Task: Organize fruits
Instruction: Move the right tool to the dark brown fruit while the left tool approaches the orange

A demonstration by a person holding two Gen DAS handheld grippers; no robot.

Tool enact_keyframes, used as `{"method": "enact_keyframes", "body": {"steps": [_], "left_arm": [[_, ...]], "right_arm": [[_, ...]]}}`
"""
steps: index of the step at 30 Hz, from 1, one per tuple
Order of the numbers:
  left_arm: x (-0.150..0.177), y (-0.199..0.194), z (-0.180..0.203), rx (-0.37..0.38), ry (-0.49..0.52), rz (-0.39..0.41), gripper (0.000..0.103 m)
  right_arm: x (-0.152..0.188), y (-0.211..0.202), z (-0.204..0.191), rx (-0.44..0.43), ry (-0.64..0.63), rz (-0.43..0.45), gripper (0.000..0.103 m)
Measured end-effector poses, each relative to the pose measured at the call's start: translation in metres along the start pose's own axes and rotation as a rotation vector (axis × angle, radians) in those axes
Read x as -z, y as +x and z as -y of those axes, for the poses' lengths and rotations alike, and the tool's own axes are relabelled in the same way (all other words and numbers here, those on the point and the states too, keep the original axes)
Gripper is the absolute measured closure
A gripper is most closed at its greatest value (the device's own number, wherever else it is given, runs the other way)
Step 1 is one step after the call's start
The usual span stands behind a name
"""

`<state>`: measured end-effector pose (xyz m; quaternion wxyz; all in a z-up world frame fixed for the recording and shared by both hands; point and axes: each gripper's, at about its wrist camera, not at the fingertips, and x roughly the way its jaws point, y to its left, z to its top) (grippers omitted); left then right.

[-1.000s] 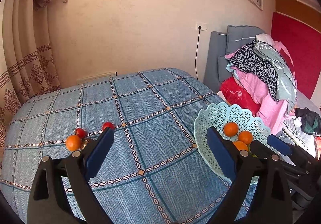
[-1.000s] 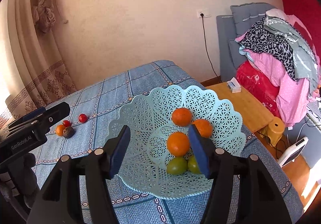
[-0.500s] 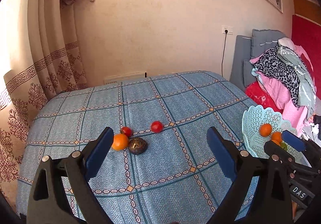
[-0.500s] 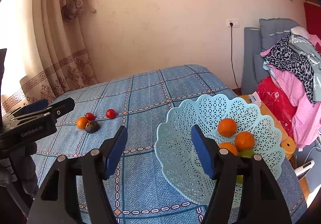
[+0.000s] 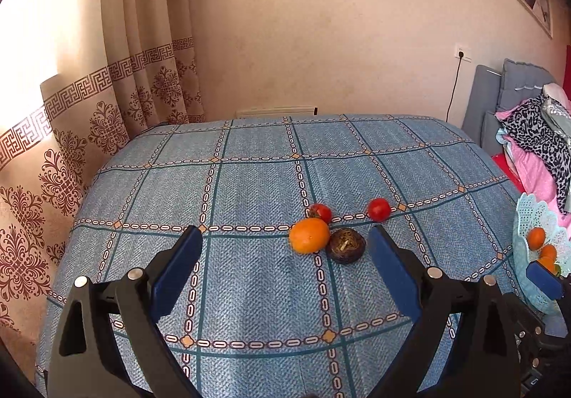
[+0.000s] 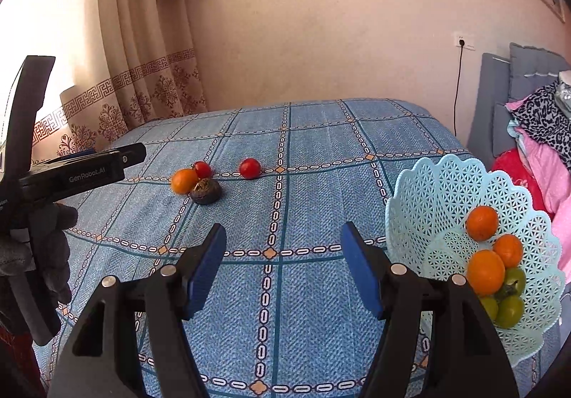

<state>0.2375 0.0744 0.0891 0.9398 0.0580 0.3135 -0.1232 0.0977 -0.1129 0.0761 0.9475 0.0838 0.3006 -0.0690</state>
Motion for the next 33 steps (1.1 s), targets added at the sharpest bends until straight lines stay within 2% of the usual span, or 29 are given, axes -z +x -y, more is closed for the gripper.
{"method": "enact_keyframes", "body": {"steps": [11,20,30,33], "left_arm": [[0.003,0.053,-0.024,-0.081,0.014,-0.092,0.008],[0.004,0.064,-0.029,-0.076,0.053,-0.097,0.008],[0.012,0.076,-0.045,-0.073,0.018,-0.128,0.008],[0.011,0.076,-0.047,-0.071,0.013,-0.127,0.008]], "right_arm": [[-0.008,0.047,-0.025,-0.102,-0.04,-0.086,0.037],[-0.017,0.099,-0.052,-0.137,-0.098,-0.15,0.037],[-0.033,0.153,-0.069,-0.218,-0.111,-0.232,0.037],[-0.039,0.163,-0.072,-0.23,-0.12,-0.24,0.041]]}}
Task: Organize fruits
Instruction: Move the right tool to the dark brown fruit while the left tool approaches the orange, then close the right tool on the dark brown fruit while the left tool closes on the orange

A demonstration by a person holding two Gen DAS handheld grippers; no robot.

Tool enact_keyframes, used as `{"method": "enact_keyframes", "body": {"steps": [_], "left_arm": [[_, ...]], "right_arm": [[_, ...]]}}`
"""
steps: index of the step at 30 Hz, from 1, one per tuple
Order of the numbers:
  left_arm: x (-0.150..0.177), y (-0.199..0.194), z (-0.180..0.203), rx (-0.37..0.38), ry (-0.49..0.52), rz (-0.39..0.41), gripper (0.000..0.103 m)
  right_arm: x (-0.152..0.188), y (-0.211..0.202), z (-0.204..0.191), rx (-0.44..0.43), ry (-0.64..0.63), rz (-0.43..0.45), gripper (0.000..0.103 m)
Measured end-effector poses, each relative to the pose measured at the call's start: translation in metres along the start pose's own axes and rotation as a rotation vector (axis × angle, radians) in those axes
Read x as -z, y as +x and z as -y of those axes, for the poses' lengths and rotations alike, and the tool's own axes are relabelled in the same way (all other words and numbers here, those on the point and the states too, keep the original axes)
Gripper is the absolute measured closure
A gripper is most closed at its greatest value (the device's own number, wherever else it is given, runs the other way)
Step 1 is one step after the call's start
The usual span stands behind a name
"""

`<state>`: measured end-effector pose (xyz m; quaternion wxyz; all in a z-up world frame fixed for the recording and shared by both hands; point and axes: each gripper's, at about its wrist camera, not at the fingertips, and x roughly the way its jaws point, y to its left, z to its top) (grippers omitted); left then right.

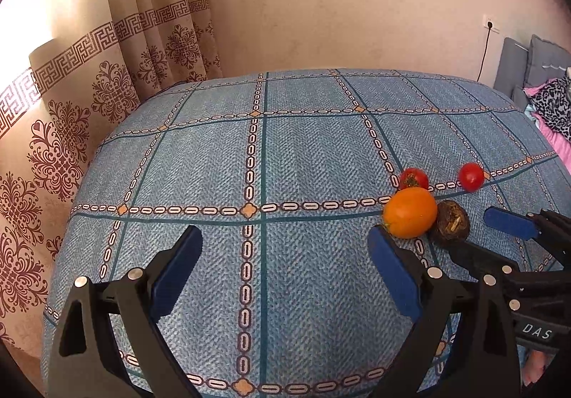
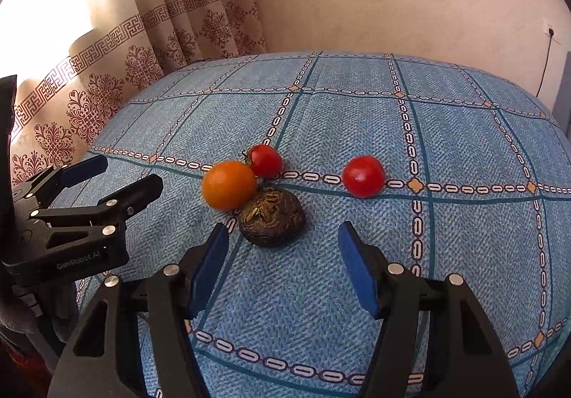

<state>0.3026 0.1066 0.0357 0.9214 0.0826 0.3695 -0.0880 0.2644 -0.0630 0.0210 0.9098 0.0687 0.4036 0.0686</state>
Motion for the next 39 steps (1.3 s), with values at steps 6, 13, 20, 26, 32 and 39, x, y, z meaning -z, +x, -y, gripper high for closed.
{"method": "enact_keyframes", "body": {"steps": [6,13,20,26,32,39], "left_arm": [[0.0,0.003,-0.004,0.008,-0.011,-0.007,0.008],[0.0,0.007,0.0,0.011,-0.001,-0.016,0.008],[-0.001,0.009,0.009,0.037,0.004,-0.032,0.008],[-0.003,0.004,0.026,0.09,0.025,-0.03,0.008],[-0.003,0.004,0.046,0.105,0.061,-0.027,0.008],[-0.004,0.011,0.055,0.147,0.042,-0.054,0.017]], "right_arm": [[-0.007,0.014,-0.005,-0.02,-0.028,-0.025,0.051],[-0.009,0.018,-0.008,-0.023,-0.046,-0.028,0.06],[0.002,0.004,0.006,-0.005,-0.012,-0.013,0.06],[0.011,-0.009,0.021,0.034,0.005,-0.003,0.06],[0.019,-0.018,0.042,0.026,0.066,0.008,0.06],[0.025,-0.027,0.057,0.023,0.115,0.028,0.06]]}}
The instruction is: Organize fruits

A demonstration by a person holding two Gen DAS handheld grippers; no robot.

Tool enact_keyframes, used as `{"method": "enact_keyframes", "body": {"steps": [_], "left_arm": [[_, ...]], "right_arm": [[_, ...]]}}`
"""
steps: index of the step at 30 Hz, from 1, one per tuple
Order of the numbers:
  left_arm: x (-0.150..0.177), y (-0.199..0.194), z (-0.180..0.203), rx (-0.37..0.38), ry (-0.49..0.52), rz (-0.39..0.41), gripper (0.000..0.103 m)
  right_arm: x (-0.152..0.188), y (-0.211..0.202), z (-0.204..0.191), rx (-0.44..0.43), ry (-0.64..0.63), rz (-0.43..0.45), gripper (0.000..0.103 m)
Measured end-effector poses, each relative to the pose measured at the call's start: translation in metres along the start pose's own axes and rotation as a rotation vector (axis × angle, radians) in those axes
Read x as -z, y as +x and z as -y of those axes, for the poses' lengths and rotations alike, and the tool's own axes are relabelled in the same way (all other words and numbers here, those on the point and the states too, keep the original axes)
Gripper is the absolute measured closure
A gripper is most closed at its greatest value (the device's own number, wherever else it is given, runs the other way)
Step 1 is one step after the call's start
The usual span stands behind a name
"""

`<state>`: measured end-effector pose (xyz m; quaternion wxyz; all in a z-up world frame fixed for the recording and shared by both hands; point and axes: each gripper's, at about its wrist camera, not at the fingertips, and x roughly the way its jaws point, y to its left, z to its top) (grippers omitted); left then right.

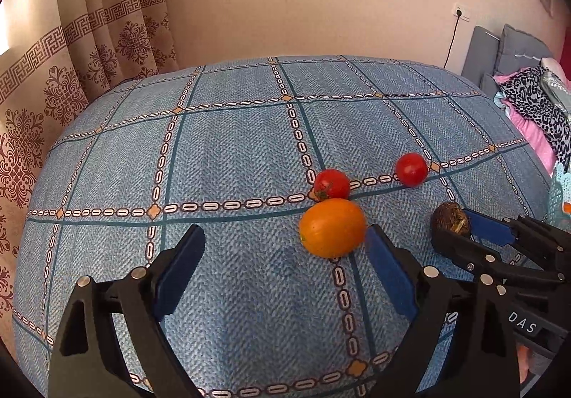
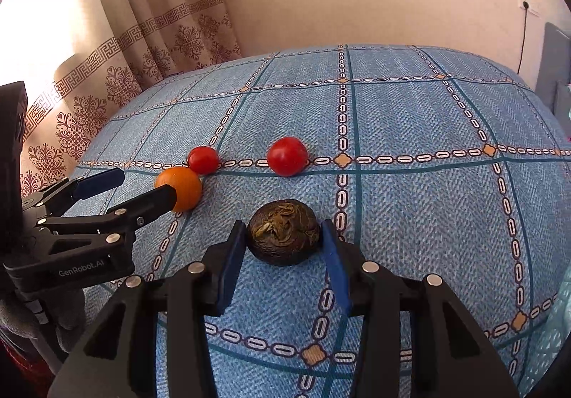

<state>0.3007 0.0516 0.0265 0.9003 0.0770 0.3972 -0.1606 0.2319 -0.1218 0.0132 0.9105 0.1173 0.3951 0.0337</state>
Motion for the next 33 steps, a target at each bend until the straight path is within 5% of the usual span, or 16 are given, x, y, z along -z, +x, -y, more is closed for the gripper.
{"method": "enact_keyframes", "body": {"steps": [16,24,33], "left_arm": [[-0.001,0.023,0.011,0.053,-0.004,-0.048,0.032],[0.0,0.02,0.016,0.112,0.018,-0.031,0.06],[0.01,0.01,0.016,0.123,0.018,-0.023,0.06]], "right_arm": [[0.0,-0.001,0.004,-0.003,0.022,0.006,0.06],[-0.001,-0.001,0.003,0.003,0.021,0.009,0.06],[0.0,-0.004,0.002,0.014,0.027,0.02,0.06]]}}
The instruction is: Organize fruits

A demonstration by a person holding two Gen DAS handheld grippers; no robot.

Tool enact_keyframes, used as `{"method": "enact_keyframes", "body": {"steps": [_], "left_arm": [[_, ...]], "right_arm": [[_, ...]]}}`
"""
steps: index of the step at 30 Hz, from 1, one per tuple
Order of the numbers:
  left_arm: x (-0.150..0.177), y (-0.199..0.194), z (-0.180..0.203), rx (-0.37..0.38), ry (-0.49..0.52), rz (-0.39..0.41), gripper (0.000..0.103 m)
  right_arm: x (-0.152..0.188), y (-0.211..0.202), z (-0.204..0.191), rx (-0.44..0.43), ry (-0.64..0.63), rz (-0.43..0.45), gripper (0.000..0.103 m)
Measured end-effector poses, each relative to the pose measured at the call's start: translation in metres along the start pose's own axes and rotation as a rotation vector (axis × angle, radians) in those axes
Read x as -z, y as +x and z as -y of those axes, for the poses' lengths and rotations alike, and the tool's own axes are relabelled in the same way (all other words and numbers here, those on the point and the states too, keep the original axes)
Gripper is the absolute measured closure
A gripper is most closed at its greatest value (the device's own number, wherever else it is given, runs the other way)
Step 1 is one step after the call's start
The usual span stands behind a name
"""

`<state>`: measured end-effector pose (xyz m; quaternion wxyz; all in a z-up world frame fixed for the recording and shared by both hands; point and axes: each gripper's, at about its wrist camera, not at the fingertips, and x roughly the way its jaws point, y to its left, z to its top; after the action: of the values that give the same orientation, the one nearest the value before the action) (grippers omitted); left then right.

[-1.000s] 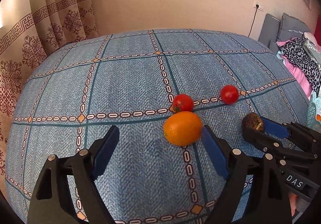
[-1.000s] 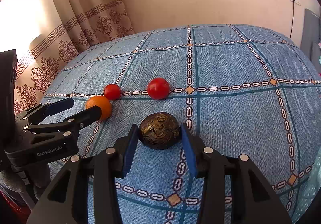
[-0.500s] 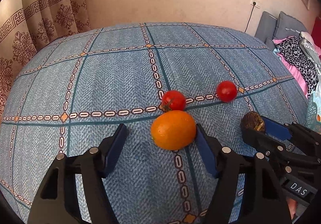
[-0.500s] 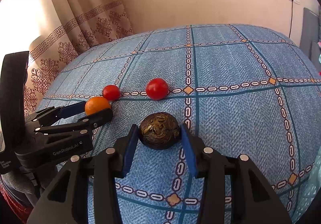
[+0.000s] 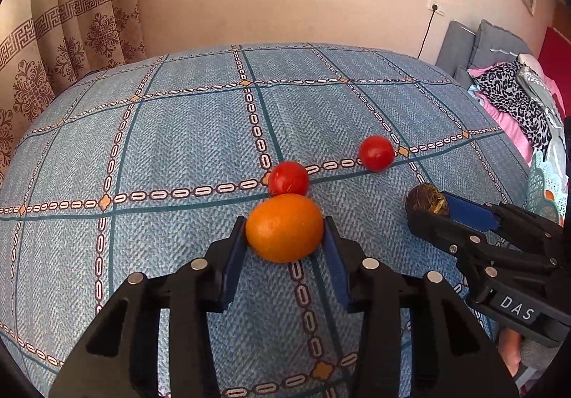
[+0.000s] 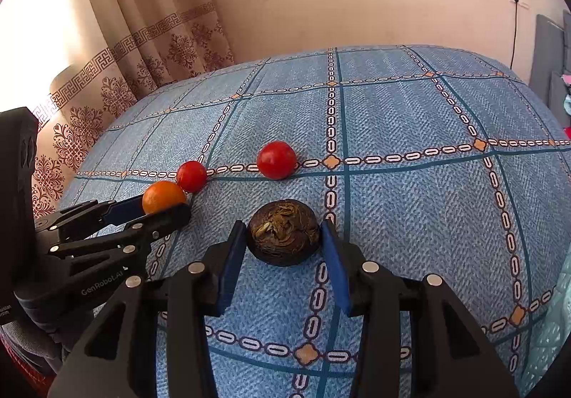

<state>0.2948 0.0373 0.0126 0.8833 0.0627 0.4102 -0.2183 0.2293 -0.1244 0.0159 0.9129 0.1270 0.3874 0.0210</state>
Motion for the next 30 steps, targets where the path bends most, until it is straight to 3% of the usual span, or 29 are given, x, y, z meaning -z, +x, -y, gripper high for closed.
{"method": "enact_keyframes", "body": {"steps": [13,30], "left_arm": [[0.003,-0.025,0.006,-0.001,0.006,0.03,0.06],[-0.004,-0.075,0.031,0.035,0.049,0.138,0.06]], "right_arm": [[0.008,-0.018,-0.008,0.016,0.002,0.018,0.06],[0.027,-0.085,-0.01,0.076,0.05,0.147,0.06]]}}
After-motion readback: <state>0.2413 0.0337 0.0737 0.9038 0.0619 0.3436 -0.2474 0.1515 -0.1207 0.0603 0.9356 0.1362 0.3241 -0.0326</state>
